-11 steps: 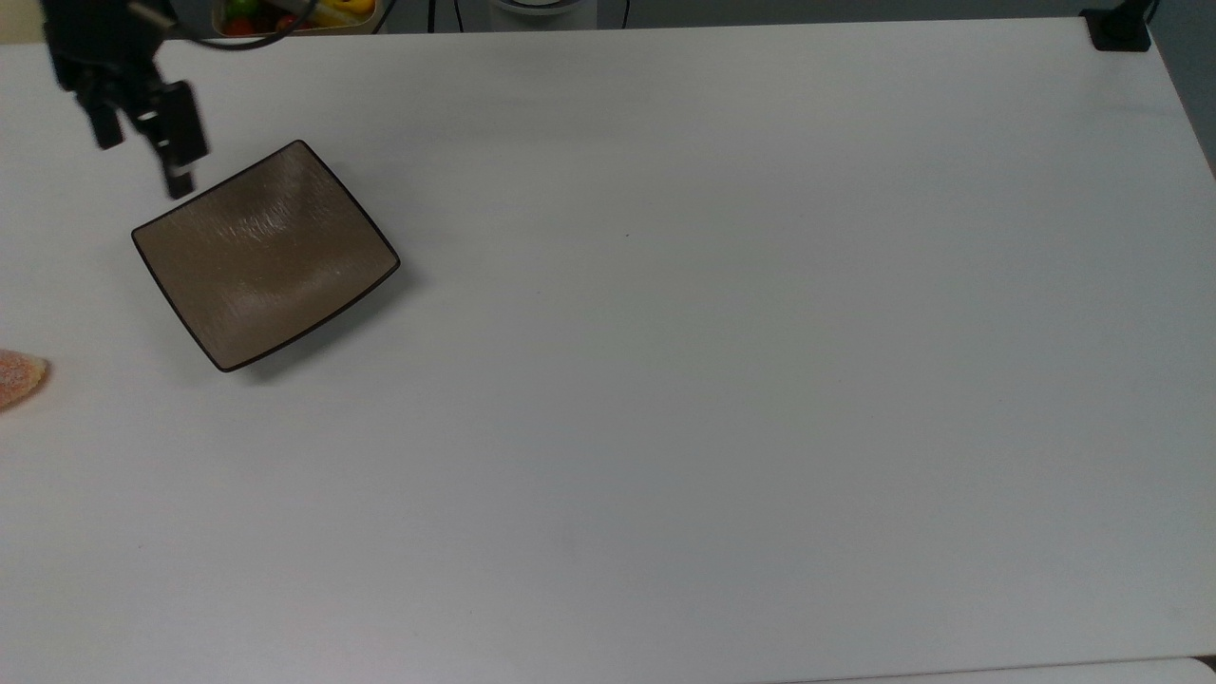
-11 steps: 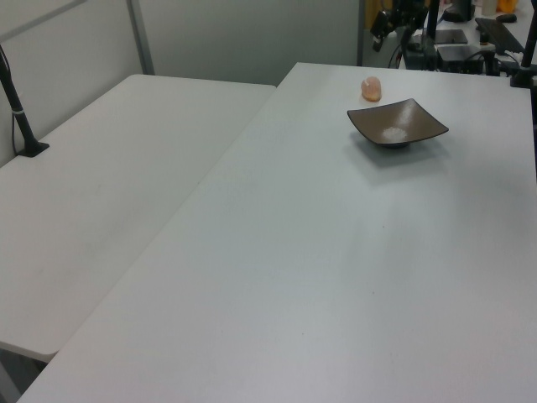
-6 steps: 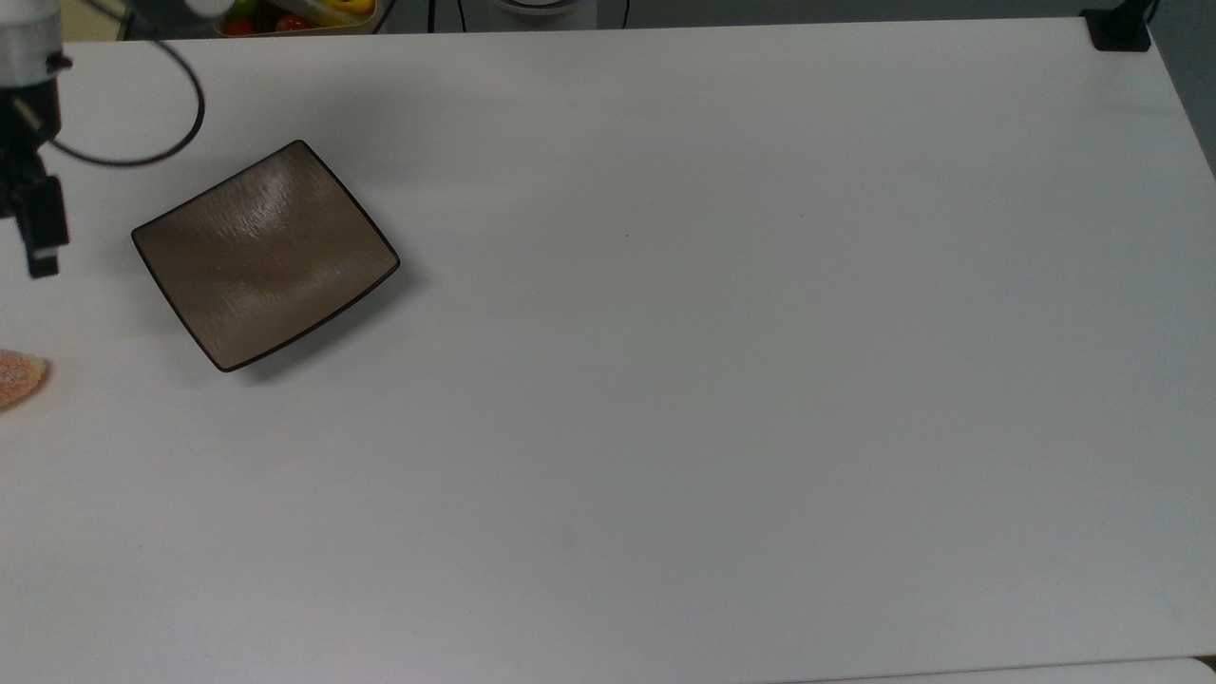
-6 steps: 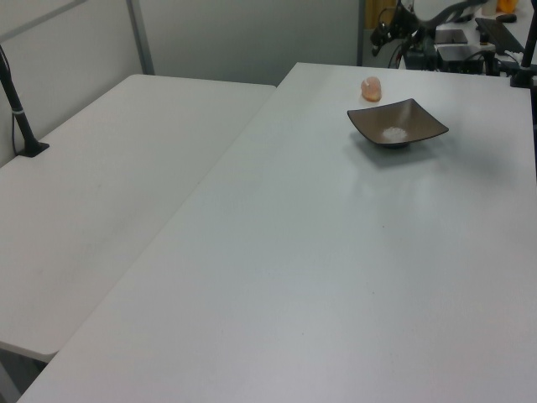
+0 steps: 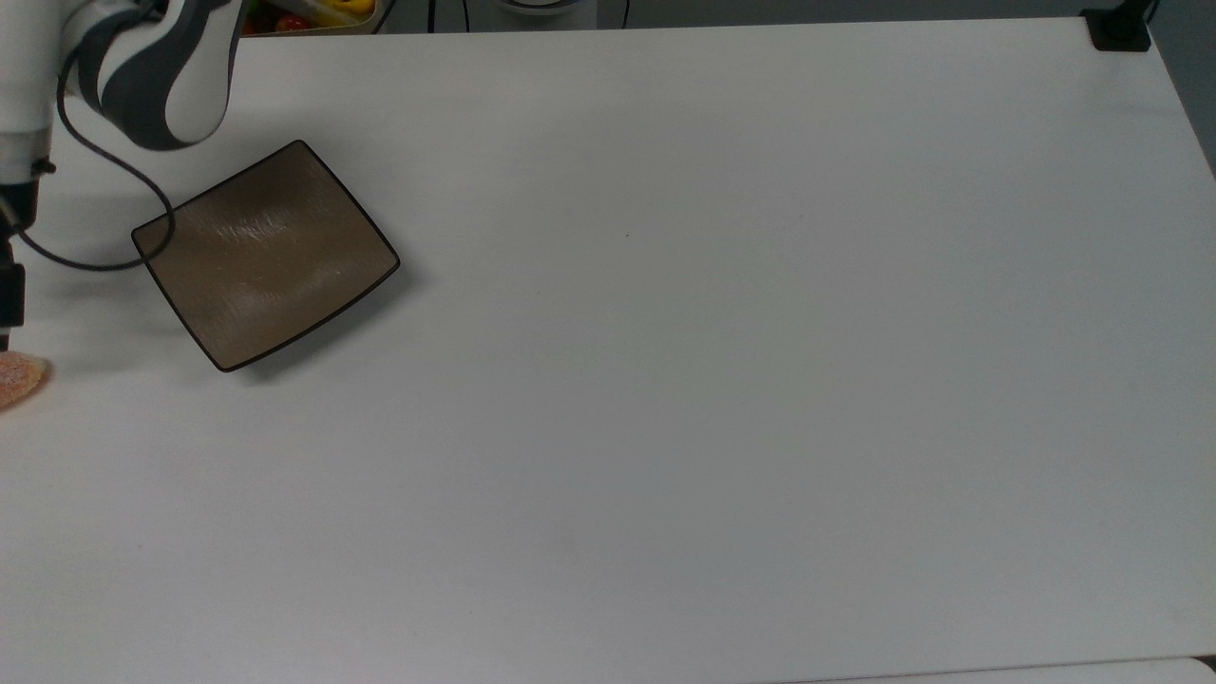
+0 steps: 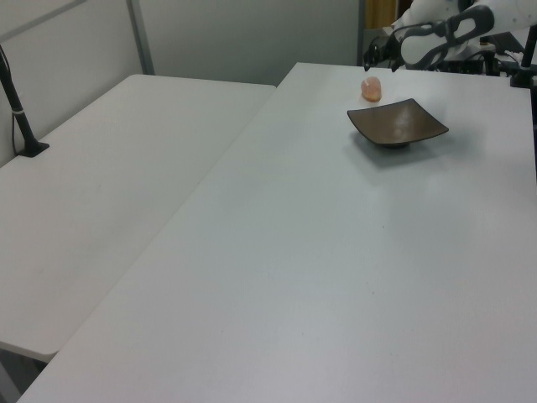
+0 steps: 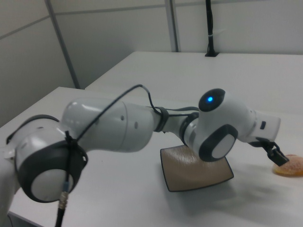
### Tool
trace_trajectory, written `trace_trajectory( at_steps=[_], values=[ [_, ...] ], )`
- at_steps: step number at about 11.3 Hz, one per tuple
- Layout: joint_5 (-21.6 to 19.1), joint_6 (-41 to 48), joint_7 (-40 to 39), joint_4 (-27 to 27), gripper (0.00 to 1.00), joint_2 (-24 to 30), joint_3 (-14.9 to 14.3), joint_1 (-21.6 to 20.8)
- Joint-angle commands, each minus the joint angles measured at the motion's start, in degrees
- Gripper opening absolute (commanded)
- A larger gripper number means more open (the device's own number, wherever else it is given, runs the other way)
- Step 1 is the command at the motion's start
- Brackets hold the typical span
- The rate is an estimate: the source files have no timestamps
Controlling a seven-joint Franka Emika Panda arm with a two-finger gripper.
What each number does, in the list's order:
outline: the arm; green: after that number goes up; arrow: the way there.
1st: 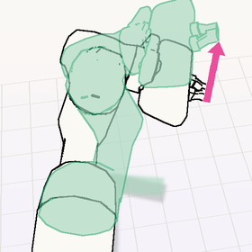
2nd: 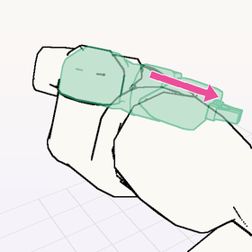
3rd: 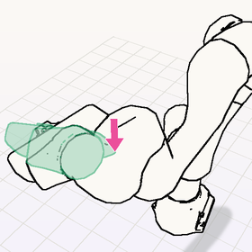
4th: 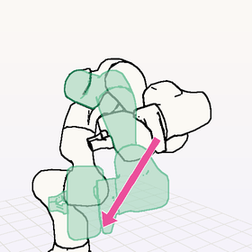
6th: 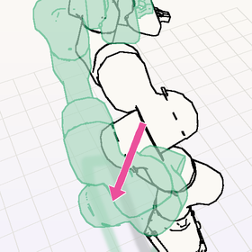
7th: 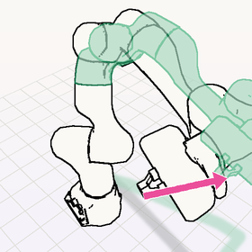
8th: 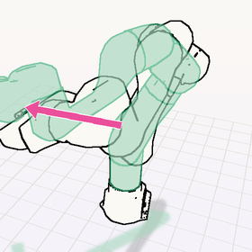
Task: Bread is placed on a ceramic plate
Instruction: 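Swing the gripper past the plate and lower it over the bread roll, then close the gripper on the bread roll and lift it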
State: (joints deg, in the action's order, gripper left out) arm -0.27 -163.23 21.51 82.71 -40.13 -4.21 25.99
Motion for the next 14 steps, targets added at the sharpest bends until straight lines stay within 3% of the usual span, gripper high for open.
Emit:
trace_trajectory(
  at_steps=[1, 4, 7, 9, 11, 14],
  values=[
    [0.27, -1.74, 0.91, -7.73, 1.0, -7.32, -1.76, -0.41],
    [0.36, -8.67, 0.9, -8.09, 1.0, -11.45, -1.85, -0.5],
    [0.62, -9.82, 0.38, -8.88, 1.0, -13.31, -2.11, -0.5],
    [0.54, -9.83, 0.29, -8.97, 0.56, -13.31, -2.2, -0.41],
    [0.54, -9.83, 0.29, -8.88, 0.49, -13.22, -2.2, -0.5],
    [0.71, -9.65, 0.03, -6.61, 0.49, -9.9, -1.68, -0.06]
  ],
)
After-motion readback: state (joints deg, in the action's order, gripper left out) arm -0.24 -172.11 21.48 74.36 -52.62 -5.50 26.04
